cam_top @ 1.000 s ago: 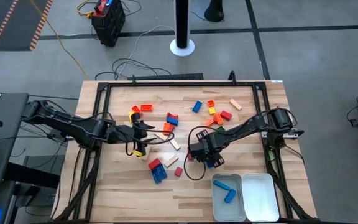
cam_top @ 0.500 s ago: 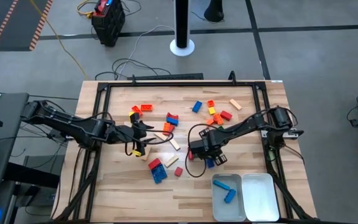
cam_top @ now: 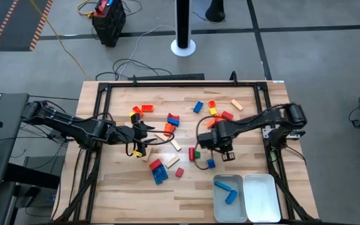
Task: Sort blocks by size
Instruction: Put the small yellow game piece into the white bin
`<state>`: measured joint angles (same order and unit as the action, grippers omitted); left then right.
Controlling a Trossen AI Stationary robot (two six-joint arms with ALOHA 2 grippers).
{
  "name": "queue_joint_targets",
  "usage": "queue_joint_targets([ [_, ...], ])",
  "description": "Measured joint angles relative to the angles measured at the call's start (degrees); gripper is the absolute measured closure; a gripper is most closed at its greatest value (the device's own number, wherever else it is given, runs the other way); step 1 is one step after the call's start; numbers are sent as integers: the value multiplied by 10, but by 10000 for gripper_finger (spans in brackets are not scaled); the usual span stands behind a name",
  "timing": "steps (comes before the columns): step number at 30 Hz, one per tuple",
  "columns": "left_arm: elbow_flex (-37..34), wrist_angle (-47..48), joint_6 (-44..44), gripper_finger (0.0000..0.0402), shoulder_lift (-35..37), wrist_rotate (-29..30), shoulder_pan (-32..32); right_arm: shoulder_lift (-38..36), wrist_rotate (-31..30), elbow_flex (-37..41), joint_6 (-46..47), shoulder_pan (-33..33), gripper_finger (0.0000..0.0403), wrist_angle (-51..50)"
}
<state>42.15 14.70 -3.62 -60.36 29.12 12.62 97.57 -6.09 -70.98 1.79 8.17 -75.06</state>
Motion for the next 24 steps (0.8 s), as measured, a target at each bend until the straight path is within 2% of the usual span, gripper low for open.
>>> queue_joint_targets([
  [2,0,0,0,189,0,0,0,-33,5,0,51,17,250,-43],
  [4,0,0,0,189,0,0,0,-65,34,0,118,39,250,-71],
  [9,0,4,-1,189,0,0,0,-120,98,0,301,132,250,-60],
  [16,0,5,-2,189,0,0,0,-117,150,0,518,302,243,-53],
  [20,0,3,-3,189,0,0,0,-106,154,0,624,380,241,-33],
  [24,0,-5,-1,189,0,0,0,-88,140,1,709,425,229,-33],
])
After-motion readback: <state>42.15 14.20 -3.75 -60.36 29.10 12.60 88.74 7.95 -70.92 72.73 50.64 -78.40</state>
